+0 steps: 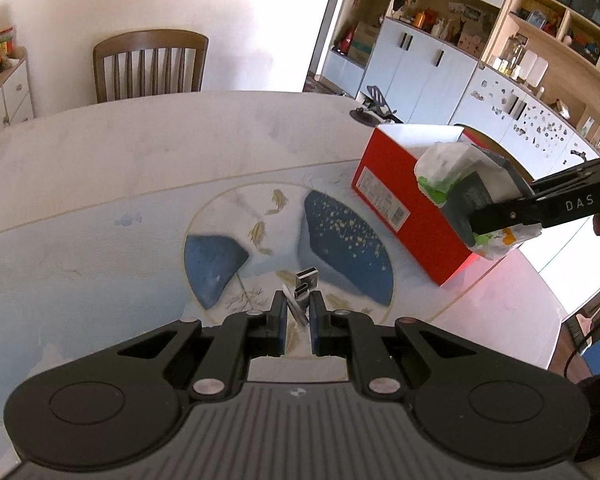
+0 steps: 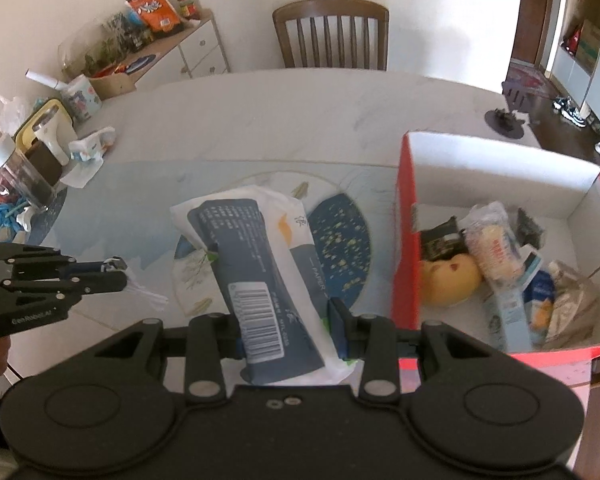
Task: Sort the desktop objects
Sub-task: 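Carry the wipes packet and USB cable over the shoebox with both tools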
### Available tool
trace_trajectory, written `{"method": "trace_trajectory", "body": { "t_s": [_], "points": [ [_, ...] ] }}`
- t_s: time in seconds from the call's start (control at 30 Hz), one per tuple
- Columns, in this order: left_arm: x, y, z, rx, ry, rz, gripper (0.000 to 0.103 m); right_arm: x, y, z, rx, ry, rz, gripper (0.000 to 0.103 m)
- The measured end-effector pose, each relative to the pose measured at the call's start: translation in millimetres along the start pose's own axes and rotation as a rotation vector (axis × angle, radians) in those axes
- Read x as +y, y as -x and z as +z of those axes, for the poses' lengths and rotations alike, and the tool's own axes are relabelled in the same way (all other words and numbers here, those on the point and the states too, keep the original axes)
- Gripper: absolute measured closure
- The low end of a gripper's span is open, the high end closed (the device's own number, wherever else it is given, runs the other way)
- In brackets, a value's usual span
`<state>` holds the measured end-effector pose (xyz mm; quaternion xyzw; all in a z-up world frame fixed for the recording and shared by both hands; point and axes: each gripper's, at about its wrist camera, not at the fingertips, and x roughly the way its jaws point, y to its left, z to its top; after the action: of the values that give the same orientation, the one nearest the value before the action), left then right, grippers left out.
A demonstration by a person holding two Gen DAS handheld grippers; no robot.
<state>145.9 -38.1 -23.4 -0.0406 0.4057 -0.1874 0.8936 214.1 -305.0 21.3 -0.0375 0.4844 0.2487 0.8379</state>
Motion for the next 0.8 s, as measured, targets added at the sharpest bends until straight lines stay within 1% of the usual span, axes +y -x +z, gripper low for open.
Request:
{"method": "trace_trajectory", "body": {
  "t_s": [0.3,0.47,0.8],
  "points": [
    [-32,-2,32,-0.027,-0.042,-0.037,0.093,-36,20,0,-0.04,-0.028,-0.029,0.066],
    [-60,-17,53,-0.035,-0.078,-0.077,0.093,-63,33,-3,-0.057,-0.049,-0.063,0.066],
    [-124,-50,94,-0.044,-0.149,-0.167,0.093,-130,47,-6,-0.037,-0.092,-0.149,0.066]
  ]
}}
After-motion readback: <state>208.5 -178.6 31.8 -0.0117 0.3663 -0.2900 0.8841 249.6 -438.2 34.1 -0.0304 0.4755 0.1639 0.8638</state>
